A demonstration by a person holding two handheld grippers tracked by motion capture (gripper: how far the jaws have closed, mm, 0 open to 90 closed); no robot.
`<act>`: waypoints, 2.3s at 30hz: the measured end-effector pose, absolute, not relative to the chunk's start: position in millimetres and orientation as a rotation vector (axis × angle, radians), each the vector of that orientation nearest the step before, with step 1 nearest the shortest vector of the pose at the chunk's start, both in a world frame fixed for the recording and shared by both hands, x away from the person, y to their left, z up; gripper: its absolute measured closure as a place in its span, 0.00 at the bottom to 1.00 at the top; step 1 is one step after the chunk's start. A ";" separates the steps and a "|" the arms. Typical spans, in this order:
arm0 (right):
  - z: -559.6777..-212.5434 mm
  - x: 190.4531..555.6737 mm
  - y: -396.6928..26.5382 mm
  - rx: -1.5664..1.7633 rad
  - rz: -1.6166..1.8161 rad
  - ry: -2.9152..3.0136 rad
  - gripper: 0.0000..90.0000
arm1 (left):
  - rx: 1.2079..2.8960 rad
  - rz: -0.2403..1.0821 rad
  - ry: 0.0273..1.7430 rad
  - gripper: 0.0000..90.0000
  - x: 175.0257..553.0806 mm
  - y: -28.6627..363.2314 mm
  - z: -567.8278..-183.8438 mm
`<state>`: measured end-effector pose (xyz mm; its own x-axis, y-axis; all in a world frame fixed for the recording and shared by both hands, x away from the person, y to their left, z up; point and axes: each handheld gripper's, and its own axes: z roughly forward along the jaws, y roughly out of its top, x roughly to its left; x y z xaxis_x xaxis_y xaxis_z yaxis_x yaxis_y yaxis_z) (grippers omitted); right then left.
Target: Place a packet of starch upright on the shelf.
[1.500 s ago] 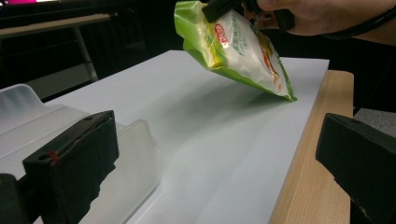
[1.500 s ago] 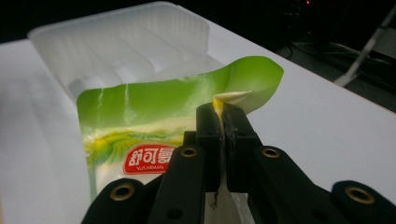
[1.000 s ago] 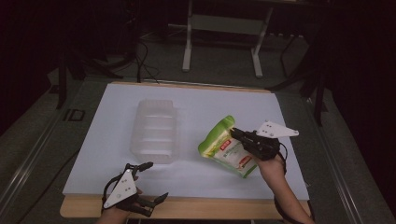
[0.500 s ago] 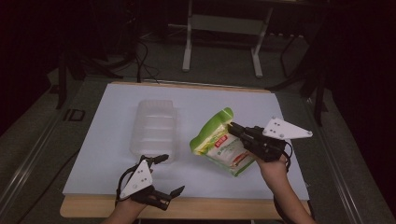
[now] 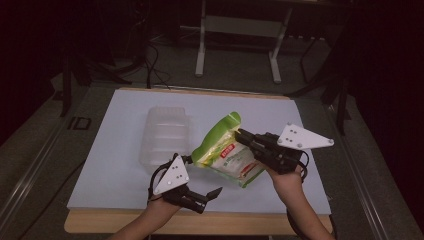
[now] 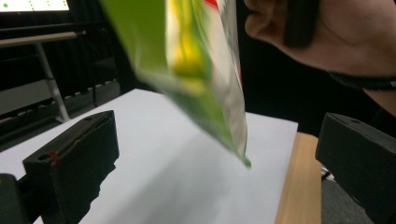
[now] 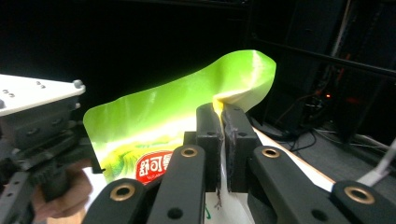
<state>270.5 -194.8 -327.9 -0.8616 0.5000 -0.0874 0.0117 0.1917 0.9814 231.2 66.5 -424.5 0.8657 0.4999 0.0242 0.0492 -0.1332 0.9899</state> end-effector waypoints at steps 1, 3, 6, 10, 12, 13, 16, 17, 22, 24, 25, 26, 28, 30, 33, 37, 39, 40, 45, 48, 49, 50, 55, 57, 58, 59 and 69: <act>-328.3 270.0 -193.6 0.476 1.710 2.084 0.96 | 1.668 0.409 0.437 0.00 233.3 65.5 -423.2; -328.8 269.2 -191.6 0.466 1.710 2.091 0.96 | 1.654 0.400 0.437 0.00 237.4 63.8 -421.6; -329.5 267.3 -188.3 0.450 1.701 2.100 0.96 | 1.645 0.397 0.437 0.00 240.8 61.1 -420.0; -331.7 265.4 -184.0 0.435 1.690 2.114 0.96 | 1.641 0.411 0.424 0.12 241.8 58.0 -419.2; -333.9 265.5 -182.5 0.436 1.682 2.121 0.96 | 1.637 0.413 0.428 0.19 242.3 57.7 -419.1; -335.0 265.8 -182.1 0.440 1.684 2.123 0.96 | 1.635 0.424 0.434 0.25 242.4 58.0 -419.4; -339.0 267.5 -182.2 0.450 1.685 2.132 0.96 | 1.627 0.454 0.420 0.39 241.3 59.1 -420.5; -340.9 268.0 -182.1 0.450 1.683 2.138 0.96 | 1.628 0.470 0.425 0.43 240.5 58.9 -420.5; -347.6 267.9 -181.8 0.456 1.682 2.150 0.96 | 1.640 0.443 0.428 0.63 240.0 61.8 -420.0; -349.1 267.5 -181.8 0.457 1.680 2.156 0.96 | 1.644 0.423 0.434 0.70 242.1 63.6 -419.8; -350.1 267.4 -181.6 0.456 1.677 2.155 0.96 | 1.648 0.412 0.435 0.72 243.2 64.2 -419.6; -350.8 267.3 -181.5 0.459 1.673 2.157 0.96 | 1.653 0.408 0.434 0.75 244.0 64.7 -419.2; -352.2 267.9 -181.7 0.463 1.670 2.161 0.96 | 1.669 0.401 0.433 0.78 244.9 65.5 -417.8; -353.1 268.5 -182.1 0.466 1.674 2.167 0.96 | 1.681 0.399 0.426 0.80 245.5 66.3 -416.3; -354.6 269.5 -182.9 0.471 1.682 2.172 0.96 | 1.703 0.389 0.416 0.83 247.5 68.3 -413.7; -355.0 269.8 -183.7 0.474 1.696 2.157 0.96 | 1.717 0.370 0.411 0.83 250.1 70.1 -408.0; -354.2 269.5 -185.2 0.469 1.713 2.143 0.95 | 1.726 0.377 0.399 0.83 251.0 70.9 -403.9; -353.6 269.7 -185.9 0.464 1.721 2.136 0.95 | 1.732 0.382 0.392 0.83 251.5 71.4 -401.9; -345.1 270.5 -196.9 0.508 1.786 2.107 0.79 | 1.744 0.423 0.394 0.84 253.5 75.8 -392.7; -340.4 269.3 -206.2 0.524 1.794 2.088 0.69 | 1.738 0.437 0.400 0.85 253.9 79.6 -388.6; -339.9 268.8 -209.1 0.532 1.788 2.077 0.66 | 1.738 0.442 0.396 0.85 254.2 80.9 -386.9; -339.9 268.6 -212.0 0.543 1.784 2.074 0.65 | 1.737 0.446 0.394 0.85 254.5 81.7 -385.5; -346.1 269.2 -225.5 0.589 1.779 2.063 0.60 | 1.727 0.478 0.393 0.85 263.1 93.2 -373.5; -349.5 269.5 -228.9 0.605 1.771 2.072 0.52 | 1.715 0.489 0.382 0.85 269.1 99.7 -368.8; -351.3 269.7 -230.2 0.615 1.766 2.078 0.47 | 1.720 0.484 0.369 0.85 273.4 103.2 -365.6; -353.5 270.1 -231.6 0.622 1.777 2.080 0.39 | 1.717 0.487 0.369 0.85 276.4 106.5 -362.5; -372.9 272.4 -246.0 0.663 1.797 2.072 0.15 | 1.740 0.505 0.287 0.85 307.1 140.7 -330.5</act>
